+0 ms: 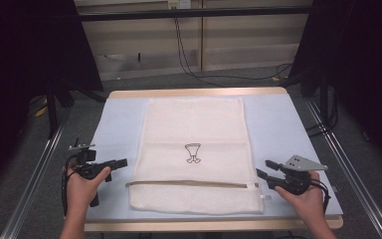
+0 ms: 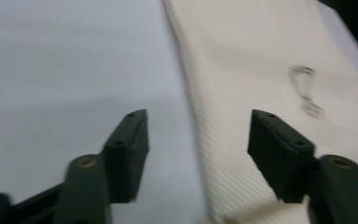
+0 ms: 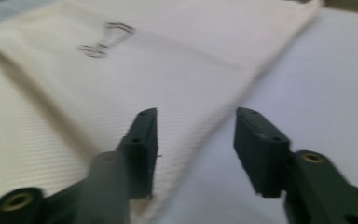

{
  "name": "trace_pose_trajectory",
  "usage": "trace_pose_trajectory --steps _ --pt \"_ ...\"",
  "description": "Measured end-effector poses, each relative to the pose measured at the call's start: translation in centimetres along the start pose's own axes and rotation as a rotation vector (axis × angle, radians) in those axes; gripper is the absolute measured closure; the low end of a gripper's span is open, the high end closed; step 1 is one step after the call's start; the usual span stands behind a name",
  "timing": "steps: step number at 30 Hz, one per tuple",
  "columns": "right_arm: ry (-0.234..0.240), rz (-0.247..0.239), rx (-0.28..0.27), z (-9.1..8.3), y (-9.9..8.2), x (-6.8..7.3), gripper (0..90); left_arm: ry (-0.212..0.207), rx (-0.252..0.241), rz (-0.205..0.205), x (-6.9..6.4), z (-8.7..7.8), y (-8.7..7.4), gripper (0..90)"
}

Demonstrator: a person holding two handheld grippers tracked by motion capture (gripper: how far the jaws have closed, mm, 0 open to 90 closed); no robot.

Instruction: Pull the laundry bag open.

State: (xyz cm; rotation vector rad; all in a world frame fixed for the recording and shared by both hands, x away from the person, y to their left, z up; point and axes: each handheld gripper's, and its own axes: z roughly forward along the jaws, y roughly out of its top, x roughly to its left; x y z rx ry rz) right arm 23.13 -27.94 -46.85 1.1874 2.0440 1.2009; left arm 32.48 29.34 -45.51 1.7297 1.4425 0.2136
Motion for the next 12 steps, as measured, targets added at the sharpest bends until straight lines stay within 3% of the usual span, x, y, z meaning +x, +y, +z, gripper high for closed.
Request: trace_pose_trajectory --steps 2,5,8,12 --pt "-0.086 -0.002 0.019 0.1 -0.4 -1.0 31.2 0.071 -0.020 0.035 0.2 0.5 0.0 26.7" --pt "-0.137 -0.001 0.078 0.3 -0.9 -2.1 27.3 0.152 -0.019 0.082 0.7 1.0 -0.1 24.8" --pt "-0.158 -0.008 0.156 0.7 -1.0 -2.9 23.4 0.212 0.011 0.109 1.3 1.6 -0.2 22.4" --pt "-0.154 -0.001 0.219 1.4 -1.2 -3.2 21.4 0.242 0.031 0.135 1.6 2.4 -0.3 22.5"
